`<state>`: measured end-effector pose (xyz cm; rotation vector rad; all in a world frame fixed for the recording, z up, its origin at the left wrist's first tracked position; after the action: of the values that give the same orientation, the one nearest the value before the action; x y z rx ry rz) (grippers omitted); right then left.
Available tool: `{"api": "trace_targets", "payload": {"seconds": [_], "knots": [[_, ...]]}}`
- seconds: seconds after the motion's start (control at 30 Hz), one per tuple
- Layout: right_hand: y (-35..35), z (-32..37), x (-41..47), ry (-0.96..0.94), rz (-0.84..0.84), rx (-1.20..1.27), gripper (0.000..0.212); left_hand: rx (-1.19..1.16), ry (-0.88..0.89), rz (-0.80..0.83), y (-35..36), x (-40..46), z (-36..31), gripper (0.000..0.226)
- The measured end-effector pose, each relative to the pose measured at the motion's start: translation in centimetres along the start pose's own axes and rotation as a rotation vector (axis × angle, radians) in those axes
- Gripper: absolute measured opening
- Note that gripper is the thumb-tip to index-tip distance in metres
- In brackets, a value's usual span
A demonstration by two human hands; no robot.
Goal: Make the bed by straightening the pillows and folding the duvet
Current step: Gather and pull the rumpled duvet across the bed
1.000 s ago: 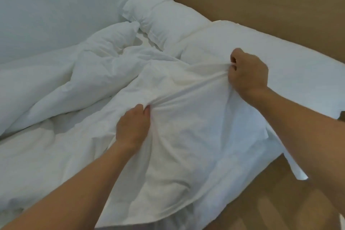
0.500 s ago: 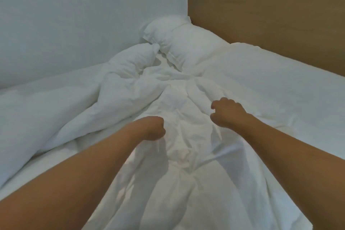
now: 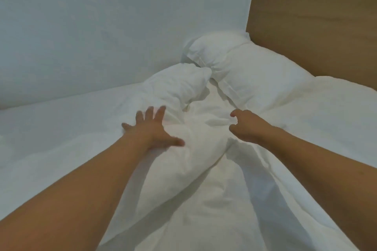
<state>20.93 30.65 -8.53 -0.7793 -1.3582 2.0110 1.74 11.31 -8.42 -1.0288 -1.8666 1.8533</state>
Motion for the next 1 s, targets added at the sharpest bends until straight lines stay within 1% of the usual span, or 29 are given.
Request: {"api": "trace_targets", "payload": {"seconds": [0.03, 0.07, 0.13, 0.17, 0.23, 0.27, 0.3, 0.33, 0.37, 0.4, 0.43, 0.47, 0.5, 0.53, 0.57, 0.6, 0.63, 0.67, 0.7, 0.73, 0.77, 0.8, 0.83, 0.87, 0.9, 0.93, 0.97, 1.0], "knots": [[0.4, 0.0, 2.7, 0.025, -0.011, 0.01, 0.061, 0.128, -0.031, 0.153, 2.4, 1.5, 0.9, 0.134], [0.8, 0.3, 5.1, 0.044, -0.02, 0.025, 0.066, 0.253, -0.052, 0.275, 4.9, 2.3, 1.6, 0.141], [2.4, 1.0, 9.8, 0.052, -0.034, 0.026, 0.076, 0.394, -0.075, 0.417, 9.3, 3.2, 1.8, 0.148], [3.5, 1.4, 11.9, 0.05, -0.039, -0.006, 0.081, 0.413, -0.095, 0.474, 10.7, 4.1, 1.5, 0.151], [5.6, 1.7, 14.8, 0.081, -0.017, -0.127, 0.087, 0.339, -0.176, 0.591, 11.2, 6.1, 1.4, 0.155], [6.5, 2.0, 15.3, 0.09, 0.014, -0.186, 0.081, 0.301, -0.2, 0.629, 10.3, 7.1, 1.3, 0.152], [7.4, 2.3, 15.6, 0.091, 0.052, -0.227, 0.066, 0.298, -0.172, 0.627, 9.2, 8.2, 1.1, 0.139], [7.9, 2.7, 15.5, 0.062, 0.076, -0.261, 0.049, 0.311, -0.078, 0.557, 7.7, 9.5, 0.7, 0.116], [8.1, 3.0, 15.4, 0.011, 0.08, -0.281, 0.036, 0.304, 0.023, 0.419, 5.4, 10.8, -0.1, 0.09], [7.1, 3.1, 15.0, -0.029, 0.066, -0.276, 0.029, 0.24, 0.072, 0.227, 2.4, 12.1, -0.9, 0.07], [5.1, 2.9, 14.9, -0.05, 0.02, -0.265, 0.022, 0.149, 0.074, 0.016, -0.9, 13.4, -1.4, 0.064], [2.5, 2.3, 14.8, -0.042, -0.046, -0.257, 0.017, 0.051, 0.054, -0.161, -3.7, 14.6, -1.3, 0.066], [-0.1, 0.0, 14.9, -0.014, -0.104, -0.242, 0.012, -0.07, 0.016, -0.272, -5.4, 16.2, -0.7, 0.071], [-3.5, -2.1, 14.4, 0.023, -0.152, -0.25, 0.011, -0.187, -0.057, -0.294, -6.0, 17.7, 0.3, 0.081], [-6.4, -6.0, 13.9, 0.123, -0.146, -0.293, 0.015, -0.249, -0.158, -0.21, -5.6, 19.0, 1.4, 0.093], [-8.3, -10.2, 13.7, 0.221, -0.068, -0.372, 0.022, -0.21, -0.247, -0.084, -3.6, 19.6, 2.3, 0.105], [-9.1, -14.3, 12.8, 0.329, 0.059, -0.457, 0.028, -0.086, -0.299, 0.055, -0.7, 19.4, 3.1, 0.111], [-9.1, -17.1, 11.4, 0.395, 0.174, -0.549, 0.031, 0.049, -0.304, 0.145, 2.1, 18.9, 3.5, 0.108], [-8.3, -18.6, 10.4, 0.388, 0.292, -0.629, 0.031, 0.129, -0.263, 0.154, 4.1, 18.5, 3.3, 0.092], [-7.3, -18.6, 9.9, 0.363, 0.403, -0.678, 0.027, 0.128, -0.199, 0.099, 4.9, 18.2, 2.8, 0.07], [-6.7, -17.3, 10.0, 0.319, 0.478, -0.732, 0.021, 0.06, -0.119, 0.046, 4.7, 18.1, 2.0, 0.053], [-6.8, -15.0, 10.6, 0.282, 0.478, -0.722, 0.019, -0.071, -0.028, 0.041, 3.6, 18.1, 0.7, 0.046], [-7.4, -12.2, 11.6, 0.257, 0.42, -0.728, 0.023, -0.2, 0.057, 0.091, 2.0, 17.9, -0.7, 0.044], [-8.4, -9.3, 13.1, 0.277, 0.313, -0.663, 0.032, -0.282, 0.153, 0.153, 0.3, 17.1, -2.4, 0.041], [-9.0, -7.3, 14.8, 0.291, 0.208, -0.574, 0.042, -0.333, 0.245, 0.22, -1.4, 15.7, -3.9, 0.034], [-9.3, -4.8, 16.7, 0.23, 0.048, -0.458, 0.051, -0.348, 0.336, 0.31, -2.6, 13.7, -5.4, 0.023], [-8.7, -2.2, 18.3, 0.122, -0.066, -0.376, 0.059, -0.337, 0.409, 0.431, -3.3, 11.6, -6.1, 0.011], [-7.3, -0.5, 19.6, 0.036, -0.104, -0.344, 0.066, -0.306, 0.435, 0.559, -3.6, 9.6, -6.4, 0.007]]}}
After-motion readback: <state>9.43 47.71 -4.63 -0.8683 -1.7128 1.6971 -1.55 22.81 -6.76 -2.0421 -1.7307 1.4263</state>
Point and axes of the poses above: each hand's wrist, its own x-axis towards the middle knuckle, its own y-axis out of the palm, z = x × y, the point moved 5 cm from there along x, towards the middle knuckle
